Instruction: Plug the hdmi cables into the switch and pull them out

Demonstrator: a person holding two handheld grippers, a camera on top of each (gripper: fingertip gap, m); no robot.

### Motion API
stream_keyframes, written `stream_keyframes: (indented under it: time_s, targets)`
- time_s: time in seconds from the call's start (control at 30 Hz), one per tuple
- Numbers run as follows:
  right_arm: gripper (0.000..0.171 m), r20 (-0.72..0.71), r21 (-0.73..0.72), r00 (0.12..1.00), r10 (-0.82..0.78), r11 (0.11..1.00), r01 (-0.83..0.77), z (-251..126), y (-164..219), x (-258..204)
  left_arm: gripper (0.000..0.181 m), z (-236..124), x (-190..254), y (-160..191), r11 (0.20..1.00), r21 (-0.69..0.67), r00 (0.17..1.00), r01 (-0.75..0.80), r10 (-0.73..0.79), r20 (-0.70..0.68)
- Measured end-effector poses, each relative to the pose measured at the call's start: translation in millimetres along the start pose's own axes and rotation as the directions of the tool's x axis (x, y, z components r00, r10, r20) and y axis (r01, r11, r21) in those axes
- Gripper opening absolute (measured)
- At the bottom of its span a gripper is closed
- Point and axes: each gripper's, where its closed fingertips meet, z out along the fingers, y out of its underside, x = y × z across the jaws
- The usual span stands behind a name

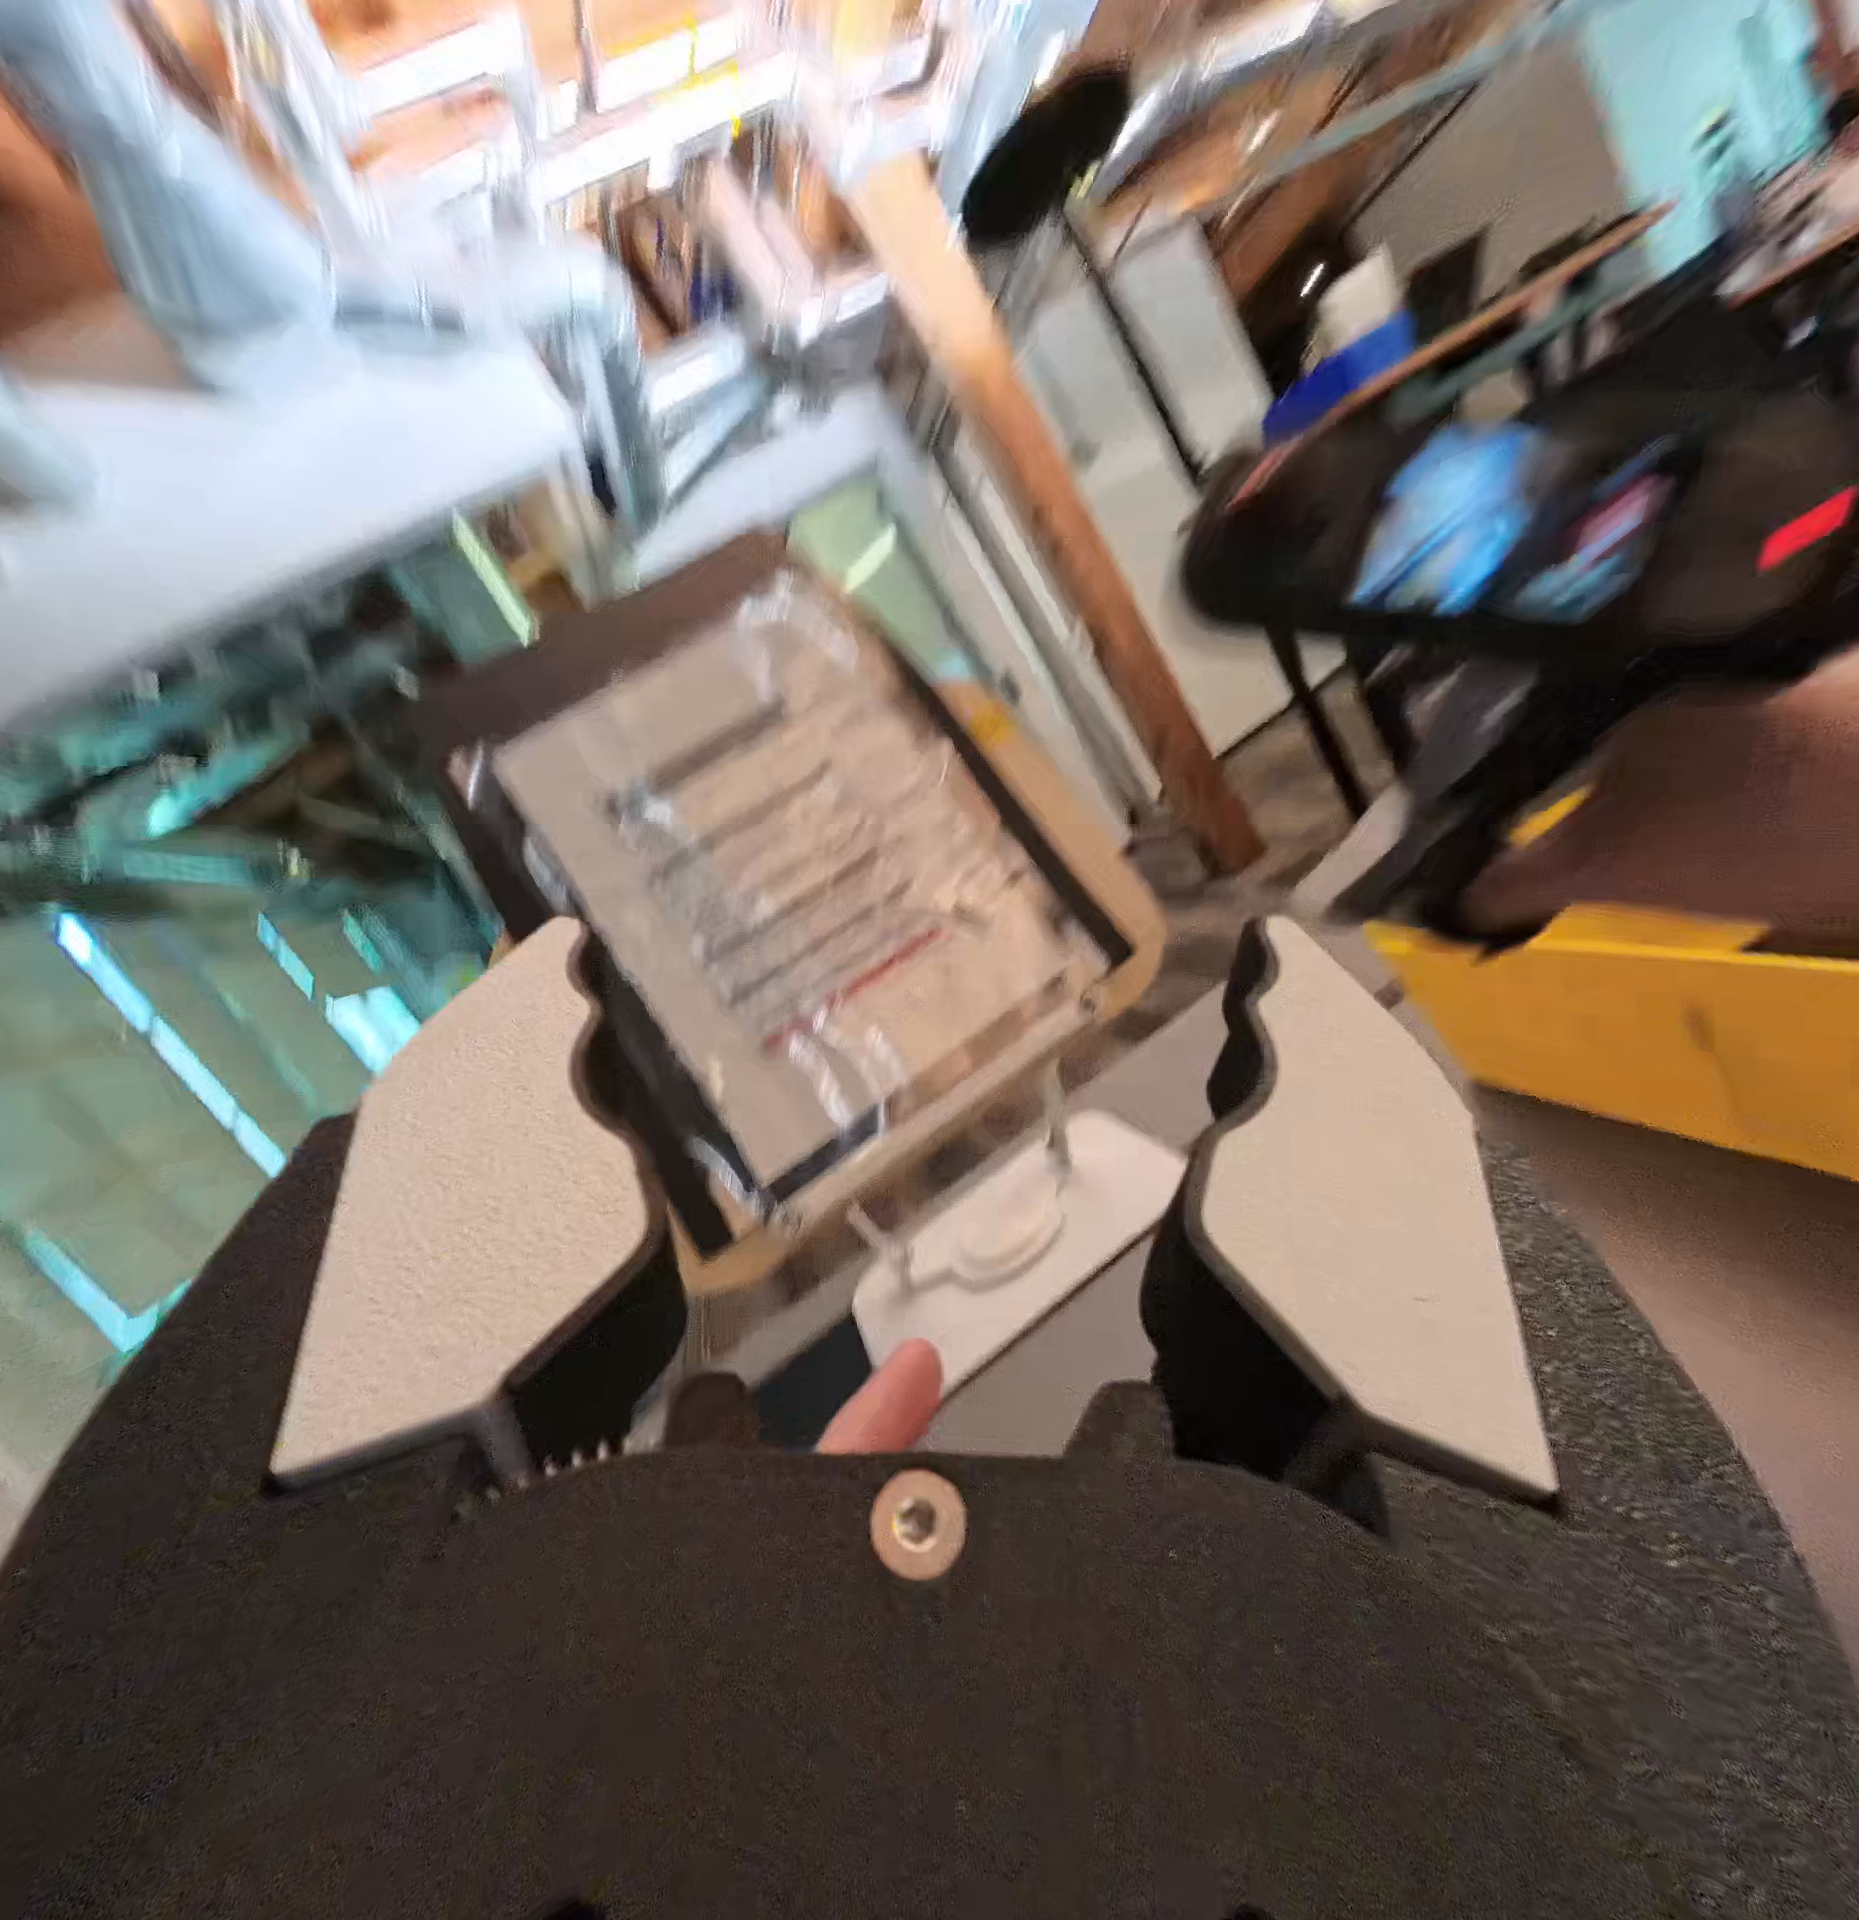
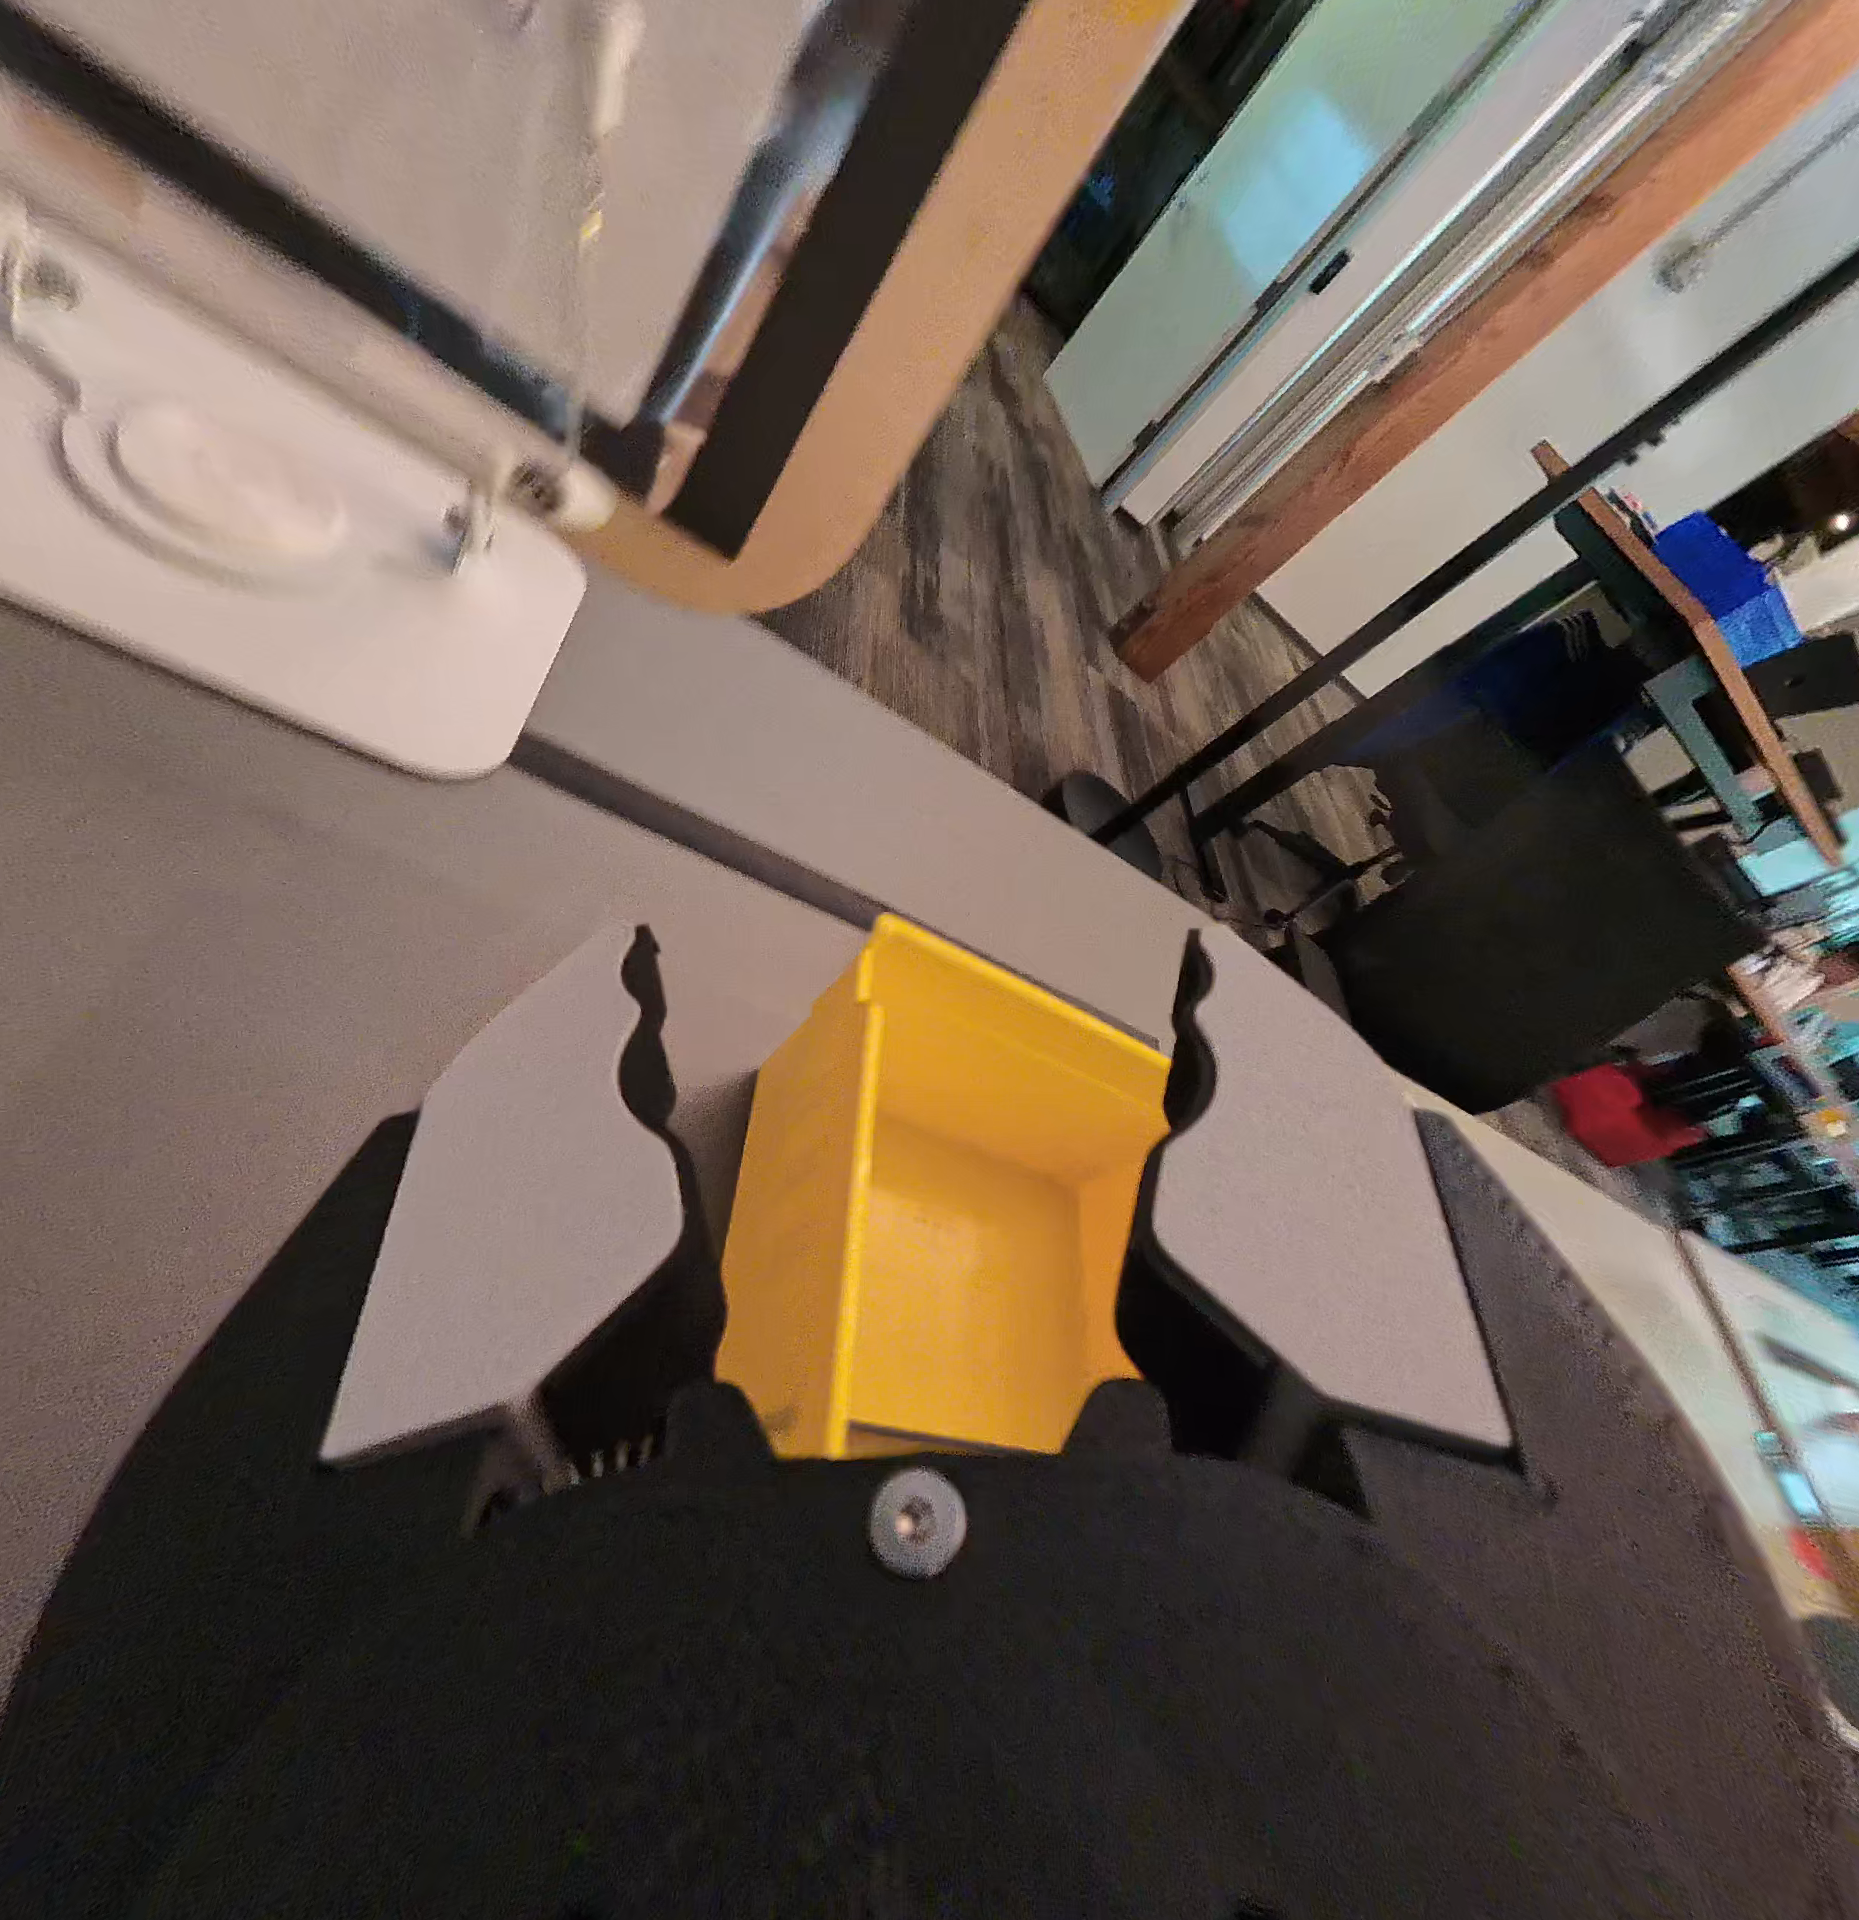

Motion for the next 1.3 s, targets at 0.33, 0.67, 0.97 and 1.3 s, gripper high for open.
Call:
stream_keyframes:
  time_s: [0.33, 0.67, 0.97, 1.3]
  targets:
    - [0.093, 0.024, 0.049, 0.940, -0.340, 0.940, 0.338, -26.7, -21.2, -99.8, 0.110, -55.2, 80.9, -82.3, 0.931, 0.354, 0.960, 0.094, 0.009, -0.278]
    - [0.093, 0.025, 0.078, 0.899, -0.437, 0.897, 0.434, -49.5, -29.5, -125.4, 0.111, -48.2, 89.1, -68.3, 0.949, 0.310, 0.948, 0.054, 0.050, -0.315]
    - [0.093, 0.064, 0.090, 0.891, -0.449, 0.892, 0.443, -53.5, -29.2, -134.4, 0.111, -42.7, 88.1, -60.2, 0.956, 0.290, 0.949, 0.037, 0.058, -0.310]
    - [0.094, 0.103, 0.078, 0.898, -0.428, 0.903, 0.422, -43.7, -23.1, -132.2, 0.110, -48.7, 60.9, -79.4, 0.942, 0.328, 0.961, 0.076, 0.019, -0.276]
